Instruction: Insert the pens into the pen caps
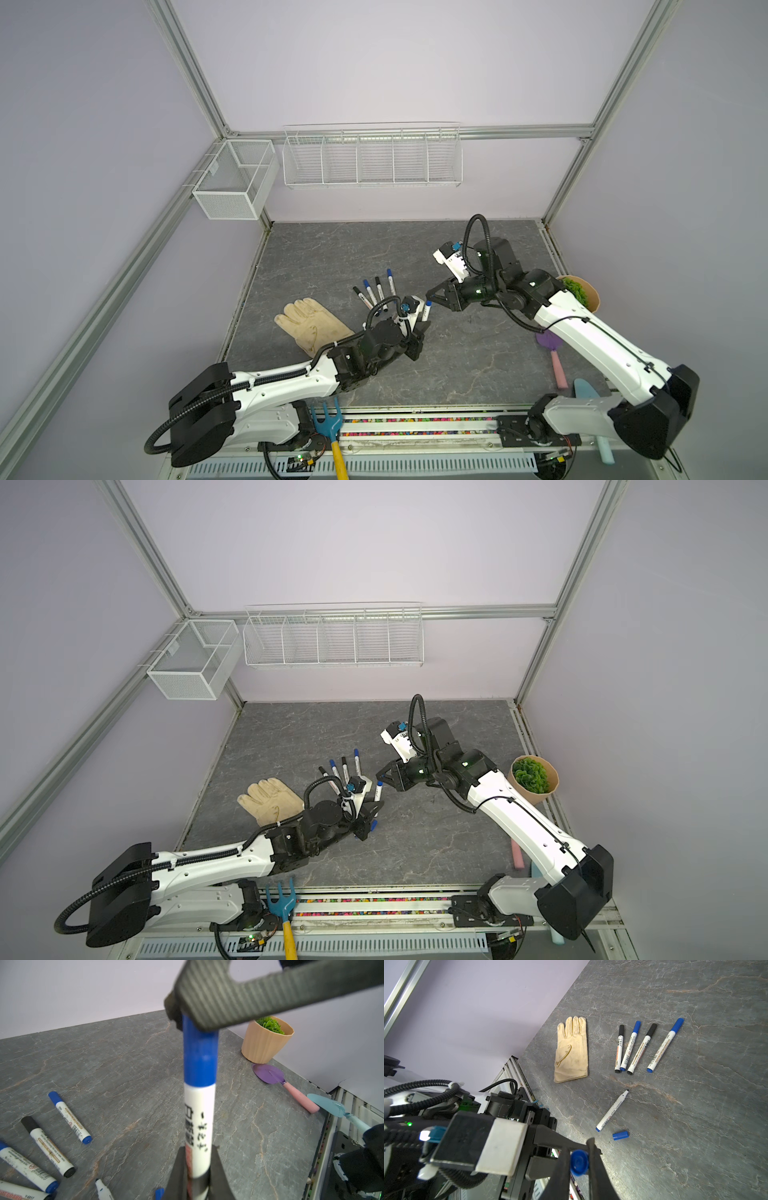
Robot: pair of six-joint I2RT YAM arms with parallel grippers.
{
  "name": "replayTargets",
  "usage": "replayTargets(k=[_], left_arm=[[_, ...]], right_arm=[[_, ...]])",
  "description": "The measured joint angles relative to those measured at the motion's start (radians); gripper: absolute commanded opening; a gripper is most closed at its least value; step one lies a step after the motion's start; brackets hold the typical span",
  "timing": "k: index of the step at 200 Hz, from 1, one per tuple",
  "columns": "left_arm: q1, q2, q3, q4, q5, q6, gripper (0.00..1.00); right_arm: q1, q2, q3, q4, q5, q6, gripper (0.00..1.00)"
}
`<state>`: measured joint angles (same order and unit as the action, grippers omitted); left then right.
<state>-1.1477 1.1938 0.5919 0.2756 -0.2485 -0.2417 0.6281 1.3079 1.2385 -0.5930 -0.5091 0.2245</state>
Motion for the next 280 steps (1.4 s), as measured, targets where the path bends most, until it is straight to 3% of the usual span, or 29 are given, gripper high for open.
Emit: replayTargets(k=[96, 202, 237, 280], left_arm=[[0.068, -0.001, -0.026, -0.167, 0.024, 0.007, 0.0], [0.168, -0.159, -0.026, -0.199, 0.367, -0.047, 0.0], [0.171, -0.161, -0.026, -0.238, 0.376, -0.05, 0.0], [0.167, -0.115, -0.026, -0.236, 0.294, -0.049, 0.0]], right_arm=[[0.039, 0.171, 0.006, -0.005, 0.0, -0.069, 0.1], [-0.005, 0.107, 0.013, 0.006, -0.203, -0.068, 0.09], [0.04, 0.11, 0.031, -0.042, -0.097, -0.095, 0.08], [0.077, 0.144, 0.038, -0.035, 0.023, -0.103, 0.07]])
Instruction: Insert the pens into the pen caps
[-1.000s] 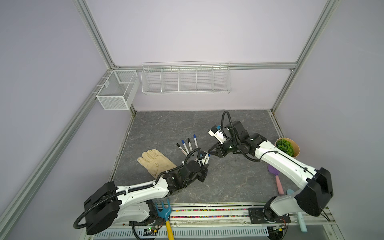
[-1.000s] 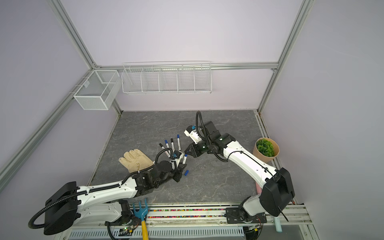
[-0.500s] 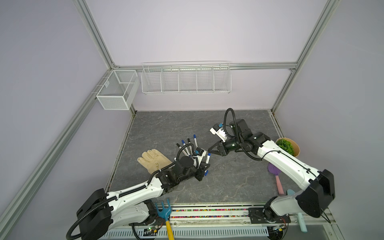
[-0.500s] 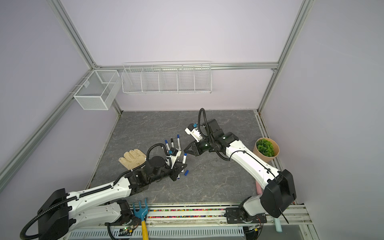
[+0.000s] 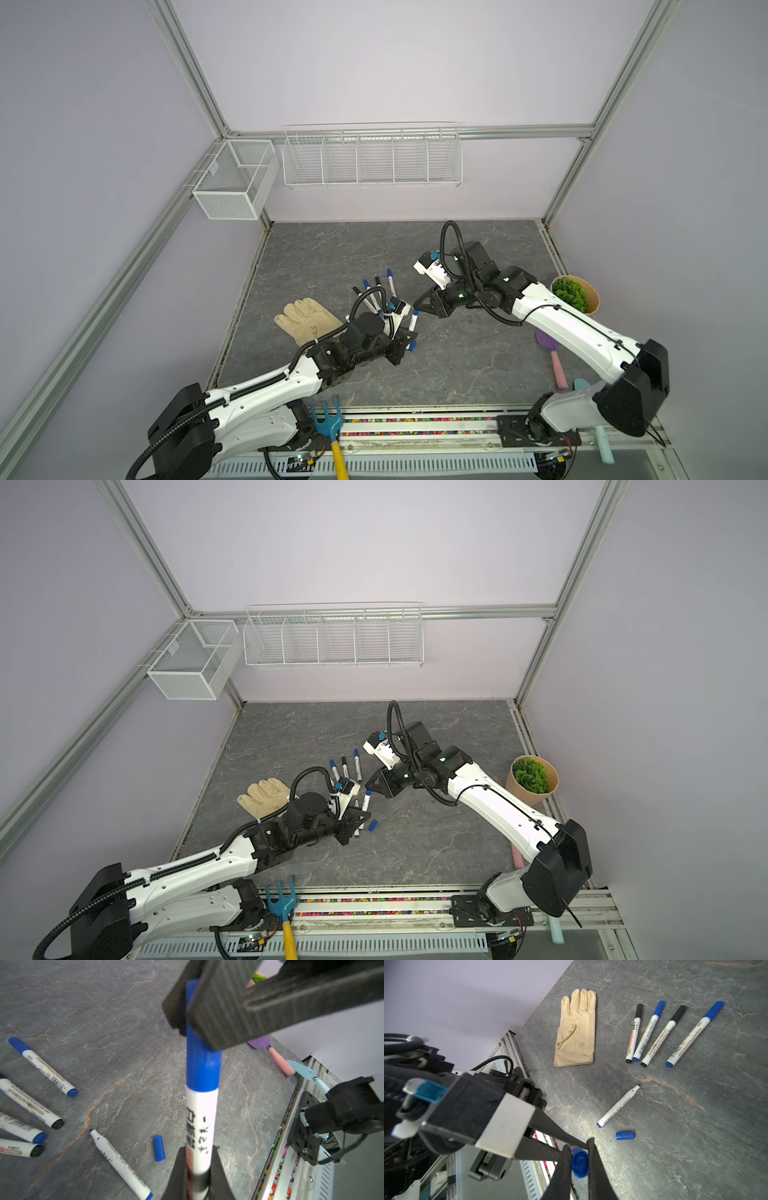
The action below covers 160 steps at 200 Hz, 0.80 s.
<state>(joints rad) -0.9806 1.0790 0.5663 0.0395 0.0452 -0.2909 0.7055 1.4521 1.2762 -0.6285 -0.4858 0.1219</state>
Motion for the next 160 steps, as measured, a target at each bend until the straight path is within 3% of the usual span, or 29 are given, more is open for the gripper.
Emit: replayTargets(k=[70, 98, 129, 160], left_arm=[[-0.001, 0.201, 0.017, 0.134, -0.13, 0.007, 0.0], [0.008, 0.269, 0.043, 0.114, -0.172, 0.013, 0.0], [0.055, 0.283, 0.065, 0.047, -0.13, 0.006, 0.0], [0.108, 0.283, 0.069, 0.101, -0.027, -0.032, 0.0]], right_arm=[[0.003, 0.076, -0.02, 0.077, 0.104, -0.003, 0.07], [0.003, 0.135, -0.012, 0.091, 0.127, -0.002, 0.07], [-0.011, 0.183, -0.012, 0.137, 0.1, 0.011, 0.07], [-0.051, 0.177, -0.027, 0.2, 0.056, 0.028, 0.07]])
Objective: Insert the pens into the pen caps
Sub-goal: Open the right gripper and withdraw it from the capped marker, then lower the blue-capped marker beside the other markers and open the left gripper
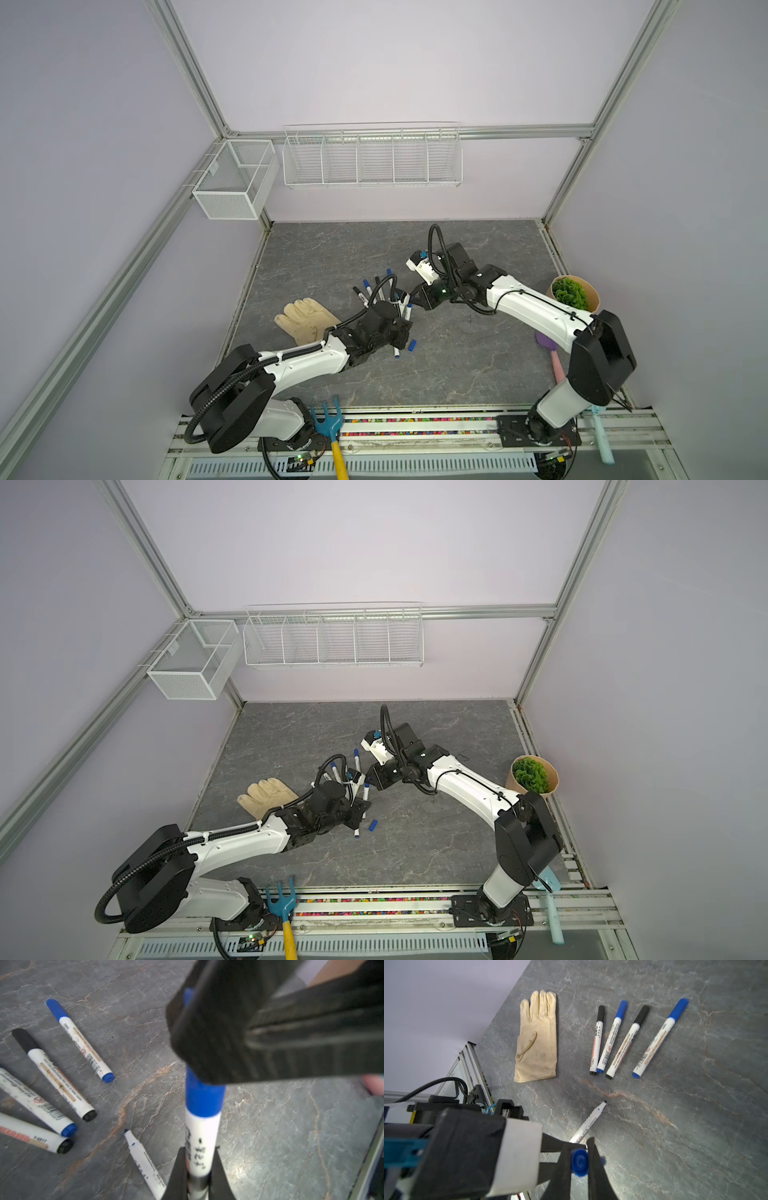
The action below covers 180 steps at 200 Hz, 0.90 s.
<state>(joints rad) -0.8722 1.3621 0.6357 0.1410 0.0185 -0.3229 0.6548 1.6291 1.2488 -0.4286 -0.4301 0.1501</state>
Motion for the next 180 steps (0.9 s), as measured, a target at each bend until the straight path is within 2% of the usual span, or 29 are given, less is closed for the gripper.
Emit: replayTargets(k=[29, 60, 110, 121, 133, 146, 160, 180], left_arm=[[0.016, 0.0, 0.006, 0.08, 0.075, -0.043, 0.0], [0.018, -0.005, 0.006, 0.16, 0.104, -0.088, 0.0], [-0.002, -0.12, -0.013, 0.128, 0.105, -0.095, 0.0], [-0.017, -0.15, -0.029, 0.133, 0.095, -0.097, 0.0], [-0.032, -0.175, -0.056, 0.165, 0.084, -0.112, 0.0], [-0.017, -0.195, -0.088, 0.245, -0.002, -0.172, 0.0], [0.016, -0.208, -0.12, 0.328, -0.087, -0.237, 0.0], [0.023, -0.209, -0.164, 0.367, -0.163, -0.318, 0.0]], right_arm=[[-0.047, -0.038, -0.019, 0.026, -0.042, 0.019, 0.07], [-0.077, -0.071, -0.02, 0.036, -0.068, 0.035, 0.07], [-0.09, -0.154, -0.047, 0.06, -0.136, 0.069, 0.11], [-0.09, -0.181, -0.052, 0.057, -0.147, 0.079, 0.18], [-0.09, -0.203, -0.06, 0.047, -0.151, 0.087, 0.35], [-0.093, -0.224, -0.087, -0.029, -0.154, 0.092, 0.49], [-0.1, -0.237, -0.132, -0.099, -0.147, 0.117, 0.54], [-0.134, -0.26, -0.177, -0.13, -0.134, 0.148, 0.55]])
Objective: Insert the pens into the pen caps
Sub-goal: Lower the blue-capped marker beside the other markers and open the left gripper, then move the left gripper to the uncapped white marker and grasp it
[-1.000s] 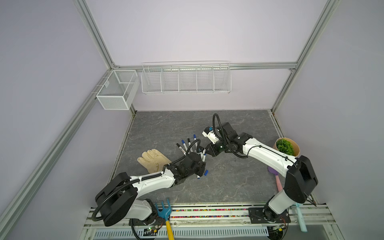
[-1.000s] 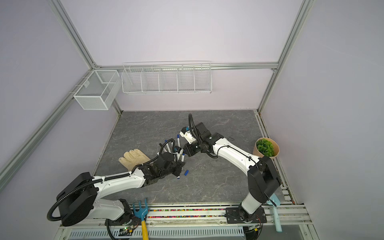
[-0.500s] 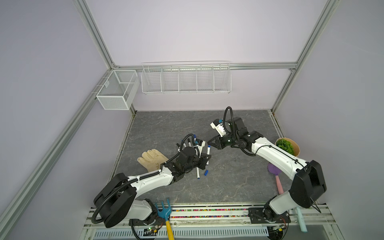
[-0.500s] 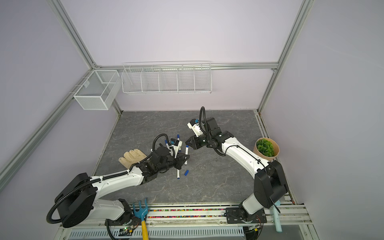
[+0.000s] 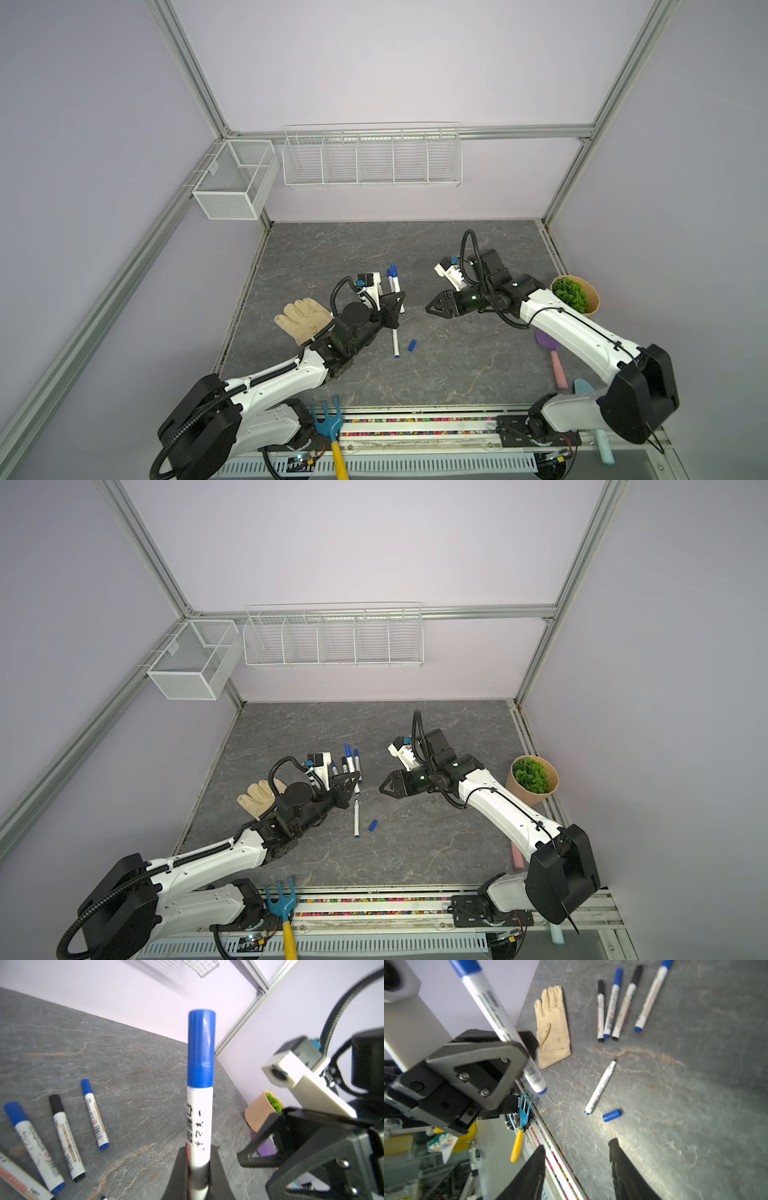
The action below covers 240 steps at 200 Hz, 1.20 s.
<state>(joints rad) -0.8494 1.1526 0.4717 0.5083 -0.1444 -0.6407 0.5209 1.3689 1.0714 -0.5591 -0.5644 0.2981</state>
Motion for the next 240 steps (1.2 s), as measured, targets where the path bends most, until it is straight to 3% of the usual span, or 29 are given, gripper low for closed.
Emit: replayTargets(k=[61, 92, 124, 166, 211, 240], left_arm=[[0.151, -0.013, -0.034, -0.197, -0.073, -0.205, 0.0], [0.266, -0.002, -0.06, -0.269, -0.063, -0.25, 0.01], [0.36, 0.104, -0.059, -0.284, -0.031, -0.265, 0.07], [0.387, 0.29, 0.032, -0.338, 0.013, -0.272, 0.12], [0.387, 0.411, 0.183, -0.421, 0.053, -0.27, 0.3], [0.387, 0.445, 0.206, -0.451, 0.071, -0.272, 0.33]], right_arm=[[-0.066, -0.043, -0.011, -0.041, 0.046, 0.027, 0.54], [-0.066, -0.029, -0.011, -0.082, 0.066, 0.024, 0.54], [-0.066, -0.006, -0.006, -0.109, 0.074, 0.023, 0.53], [-0.066, -0.003, 0.002, -0.126, 0.081, 0.019, 0.53], [-0.066, -0.004, 0.002, -0.144, 0.101, 0.009, 0.52], [-0.067, -0.004, 0.002, -0.157, 0.108, 0.001, 0.52]])
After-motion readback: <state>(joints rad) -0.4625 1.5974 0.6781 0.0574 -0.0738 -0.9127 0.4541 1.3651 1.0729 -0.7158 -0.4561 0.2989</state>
